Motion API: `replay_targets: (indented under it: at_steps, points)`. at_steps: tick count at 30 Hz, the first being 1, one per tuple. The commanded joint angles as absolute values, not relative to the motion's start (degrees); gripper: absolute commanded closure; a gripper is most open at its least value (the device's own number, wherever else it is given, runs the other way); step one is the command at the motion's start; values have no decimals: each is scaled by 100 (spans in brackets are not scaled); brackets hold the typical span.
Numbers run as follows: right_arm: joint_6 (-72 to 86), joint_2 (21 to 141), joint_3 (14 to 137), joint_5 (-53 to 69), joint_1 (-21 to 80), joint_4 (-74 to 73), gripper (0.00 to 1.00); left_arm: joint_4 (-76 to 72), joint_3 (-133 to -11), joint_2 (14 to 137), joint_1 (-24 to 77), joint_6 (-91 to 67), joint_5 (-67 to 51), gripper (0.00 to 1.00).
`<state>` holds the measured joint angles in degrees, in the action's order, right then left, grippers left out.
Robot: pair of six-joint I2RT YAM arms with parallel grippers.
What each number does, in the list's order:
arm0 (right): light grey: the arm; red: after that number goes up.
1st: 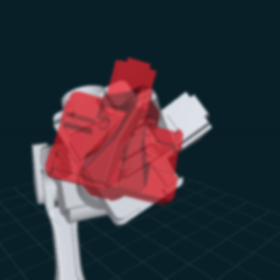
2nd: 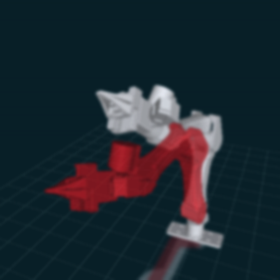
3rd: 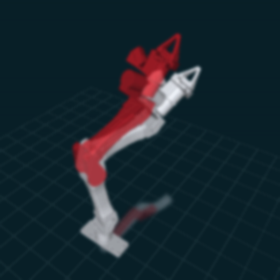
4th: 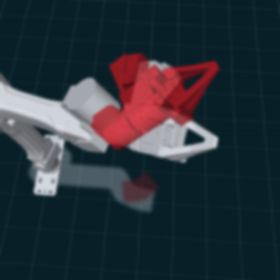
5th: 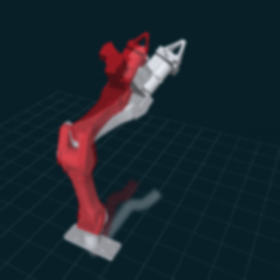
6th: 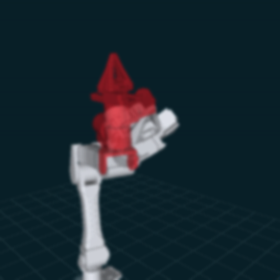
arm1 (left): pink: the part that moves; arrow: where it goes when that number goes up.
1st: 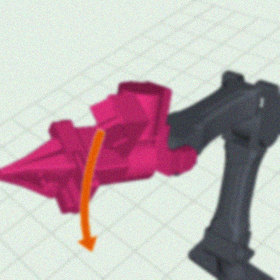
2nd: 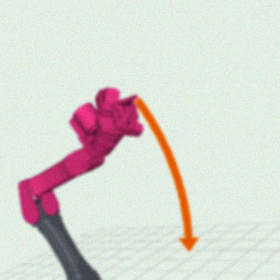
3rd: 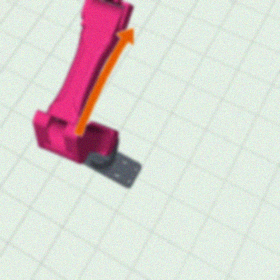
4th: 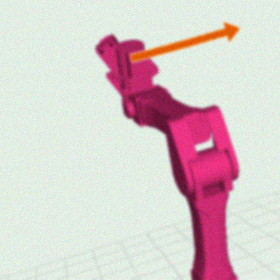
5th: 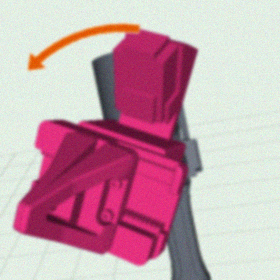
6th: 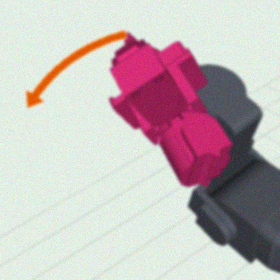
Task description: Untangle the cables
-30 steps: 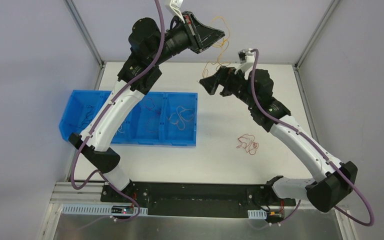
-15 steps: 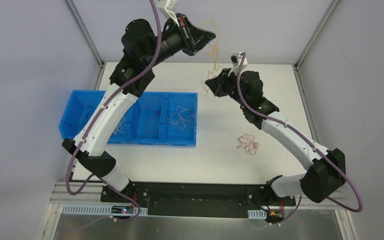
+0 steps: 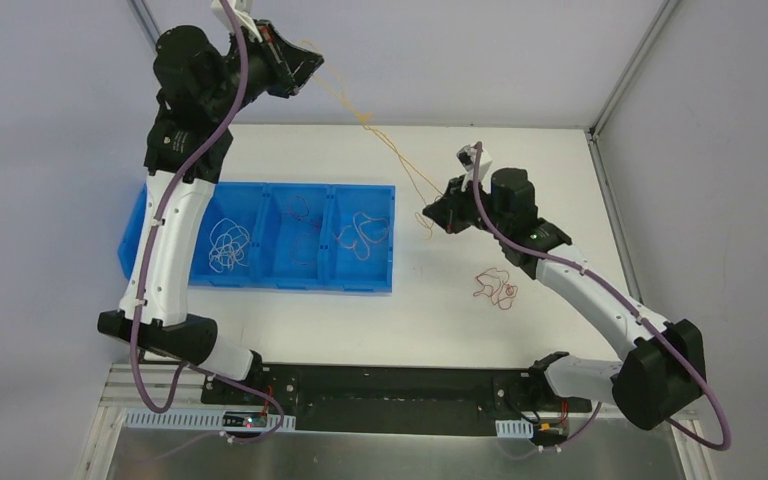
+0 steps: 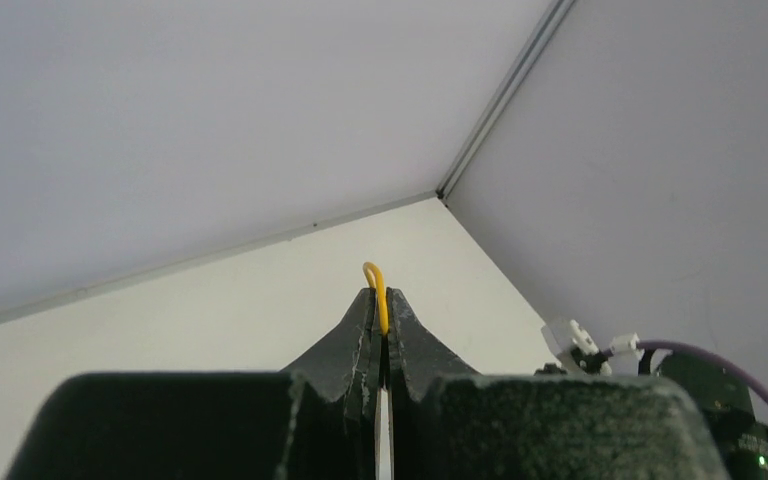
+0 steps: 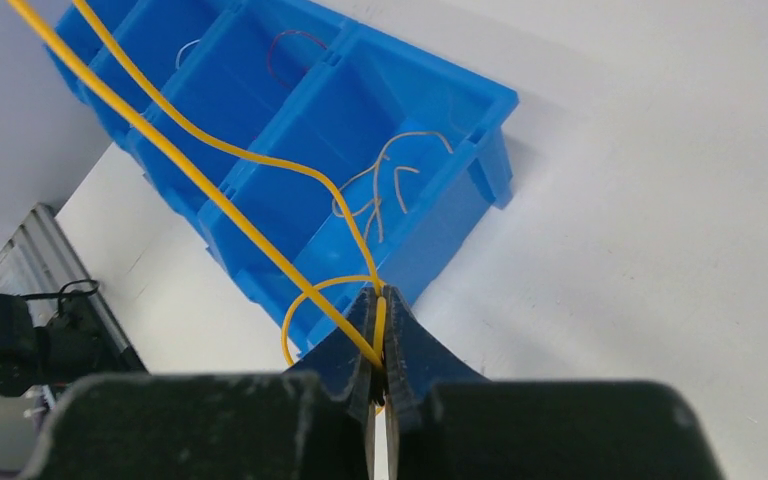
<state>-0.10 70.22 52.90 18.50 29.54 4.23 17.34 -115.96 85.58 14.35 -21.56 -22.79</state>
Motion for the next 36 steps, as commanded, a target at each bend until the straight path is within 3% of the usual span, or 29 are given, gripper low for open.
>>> replay_targets:
  at_steps: [1,5,15,29,32,36]
  points:
    - [-20,7024,5804,2580,2871,-478,100,1126,-11417,7750,1169,-2085,-3187,100]
    - [426,7198,6252,2905,3107,-349,100,921,-10982,7551,1169,-2543,-4201,100]
    - [596,8252,6767,2385,3857,239,100,904,-9069,7225,1332,-2845,-5100,100]
    - [108,9718,7254,1878,4201,489,100,1032,-7306,7768,1792,-1480,-4218,100]
    - [45,9869,7360,1695,4203,396,92,1068,-7086,7850,1793,-1277,-3870,100]
    - [44,9849,7385,1796,4208,284,73,1234,-6955,7767,1784,-815,-2705,100]
